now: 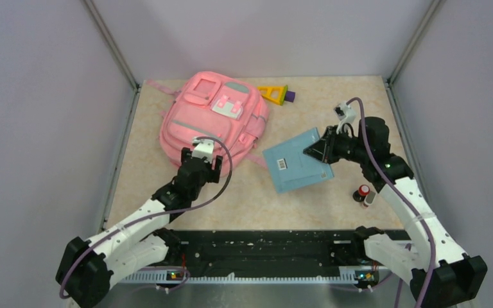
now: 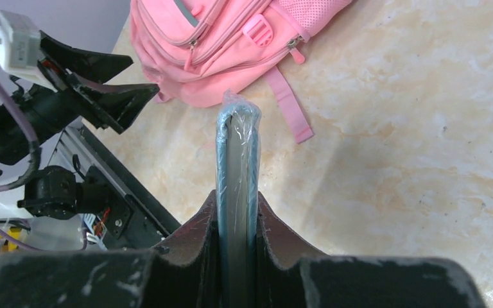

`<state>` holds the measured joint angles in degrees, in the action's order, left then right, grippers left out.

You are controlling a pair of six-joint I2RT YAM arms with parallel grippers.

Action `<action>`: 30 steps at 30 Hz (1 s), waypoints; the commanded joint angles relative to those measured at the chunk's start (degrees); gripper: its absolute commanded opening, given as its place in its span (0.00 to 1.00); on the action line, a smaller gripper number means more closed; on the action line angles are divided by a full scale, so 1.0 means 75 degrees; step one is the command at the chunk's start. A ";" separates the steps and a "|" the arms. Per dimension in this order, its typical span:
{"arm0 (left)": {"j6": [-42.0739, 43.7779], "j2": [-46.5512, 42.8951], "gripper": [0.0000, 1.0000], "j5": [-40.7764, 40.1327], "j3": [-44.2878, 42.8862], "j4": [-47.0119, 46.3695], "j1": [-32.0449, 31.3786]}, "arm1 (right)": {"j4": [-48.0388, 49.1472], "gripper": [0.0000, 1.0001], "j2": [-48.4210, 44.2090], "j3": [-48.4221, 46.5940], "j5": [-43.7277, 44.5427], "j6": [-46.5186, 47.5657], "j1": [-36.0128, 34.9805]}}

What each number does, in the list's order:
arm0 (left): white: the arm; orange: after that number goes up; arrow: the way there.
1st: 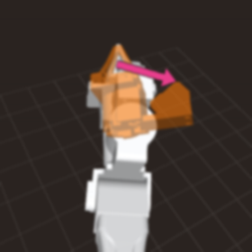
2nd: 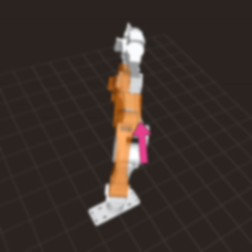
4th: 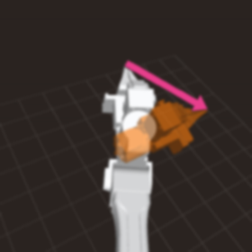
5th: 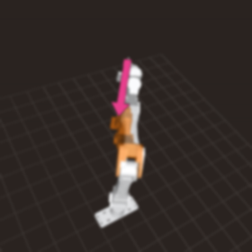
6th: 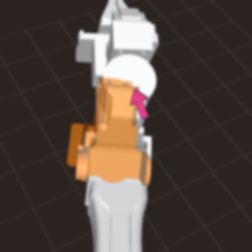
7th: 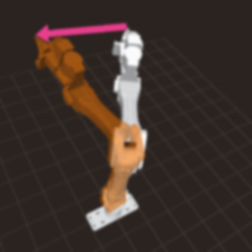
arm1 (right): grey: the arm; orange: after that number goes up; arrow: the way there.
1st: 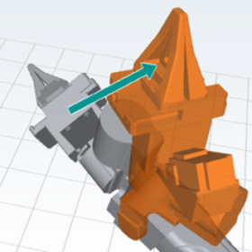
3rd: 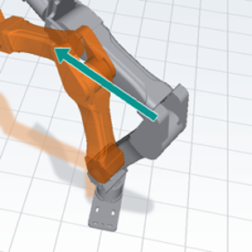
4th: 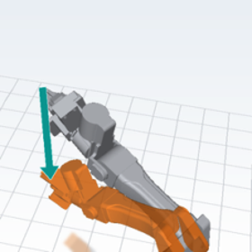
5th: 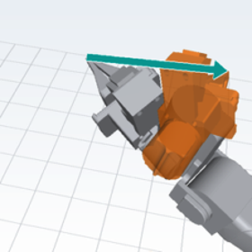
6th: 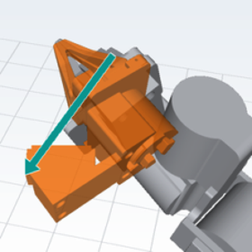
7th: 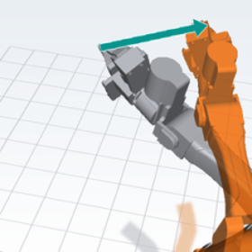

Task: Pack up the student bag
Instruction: Adjust the student bag at the center of the board.

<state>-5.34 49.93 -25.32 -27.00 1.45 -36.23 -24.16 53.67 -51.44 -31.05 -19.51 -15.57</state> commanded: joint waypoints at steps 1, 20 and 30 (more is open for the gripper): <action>0.0888 0.0688 0.82 0.0110 0.0009 -0.1041 0.0372 | 0.0492 0.00 -0.0063 -0.0515 -0.0076 -0.0103 0.0032; 0.0237 0.3232 0.00 0.0352 -0.1592 0.0865 -0.0330 | 0.0245 0.00 -0.0332 -0.0687 0.0773 0.0065 0.0021; -0.1008 0.3968 0.00 0.2228 -0.2126 -0.0865 -0.1588 | -0.0197 0.00 -0.0892 -0.0703 0.2018 0.0267 0.0024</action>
<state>-7.53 75.18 -16.75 -38.57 3.79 -42.89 -28.77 50.19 -52.60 -19.20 -17.52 -15.57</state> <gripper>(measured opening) 0.007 0.149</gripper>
